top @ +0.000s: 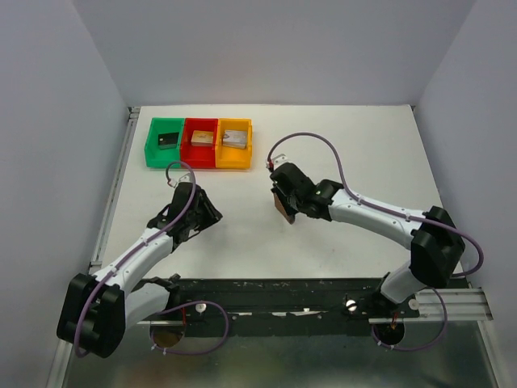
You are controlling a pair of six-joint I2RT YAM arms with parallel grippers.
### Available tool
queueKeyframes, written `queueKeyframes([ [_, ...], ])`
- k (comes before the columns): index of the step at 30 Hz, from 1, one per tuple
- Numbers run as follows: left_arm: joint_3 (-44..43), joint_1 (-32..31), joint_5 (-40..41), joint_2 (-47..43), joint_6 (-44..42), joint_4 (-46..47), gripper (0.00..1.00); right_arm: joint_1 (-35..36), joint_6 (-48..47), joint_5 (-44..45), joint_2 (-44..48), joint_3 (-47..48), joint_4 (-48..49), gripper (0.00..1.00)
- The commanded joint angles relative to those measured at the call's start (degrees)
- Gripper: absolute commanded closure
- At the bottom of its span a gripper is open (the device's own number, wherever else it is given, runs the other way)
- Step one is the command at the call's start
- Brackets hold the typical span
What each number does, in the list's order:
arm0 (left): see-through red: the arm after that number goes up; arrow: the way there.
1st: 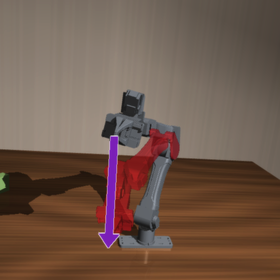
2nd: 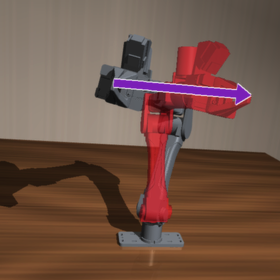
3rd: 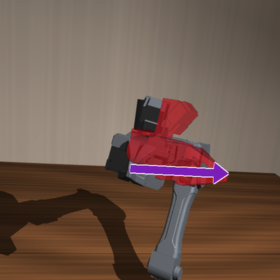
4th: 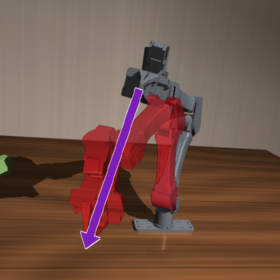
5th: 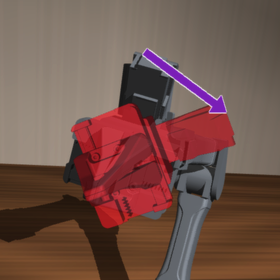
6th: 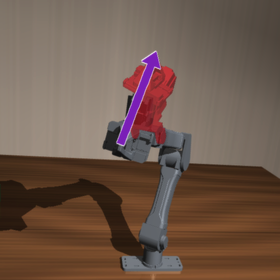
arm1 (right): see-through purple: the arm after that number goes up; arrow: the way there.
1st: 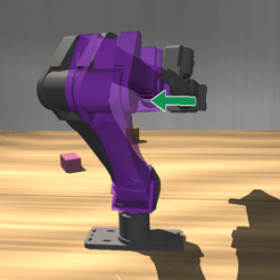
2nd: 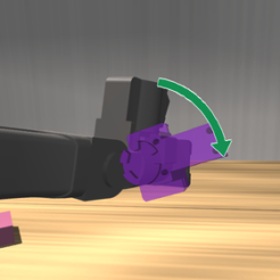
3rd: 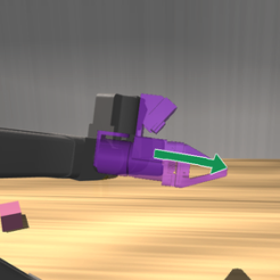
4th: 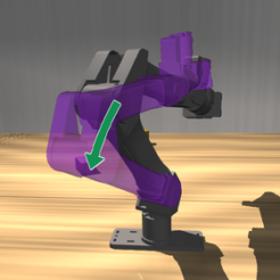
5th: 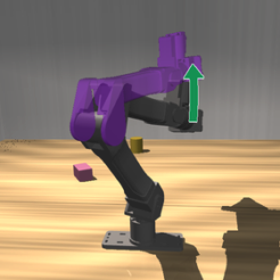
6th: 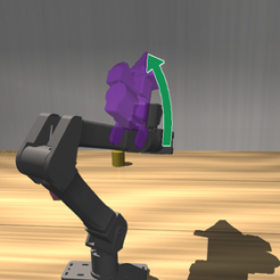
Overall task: Take the credit cards out of the card holder
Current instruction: Open the card holder at the center of the board.
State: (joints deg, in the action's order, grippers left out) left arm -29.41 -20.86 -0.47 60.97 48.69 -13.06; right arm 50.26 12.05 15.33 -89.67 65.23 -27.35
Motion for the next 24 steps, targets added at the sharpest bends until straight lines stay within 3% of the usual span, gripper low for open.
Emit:
queueKeyframes([
  [1,-0.12,-0.14,1.79,-1.73,0.44,-1.71,0.56,2.82,-6.07,18.39,0.29,4.29,-6.57,1.00],
  [7,1.37,-0.23,2.23,-3.31,1.06,-2.23,0.55,9.67,-8.53,29.21,-7.79,8.24,-9.64,1.00],
  [15,2.95,-0.23,3.02,-5.25,1.15,-3.73,0.55,15.13,-7.75,27.21,-15.80,12.20,-12.02,0.99],
  [24,4.18,-0.23,2.76,-5.60,1.59,-3.38,0.52,15.48,-3.79,22.47,-11.76,12.55,-13.07,0.56],
])
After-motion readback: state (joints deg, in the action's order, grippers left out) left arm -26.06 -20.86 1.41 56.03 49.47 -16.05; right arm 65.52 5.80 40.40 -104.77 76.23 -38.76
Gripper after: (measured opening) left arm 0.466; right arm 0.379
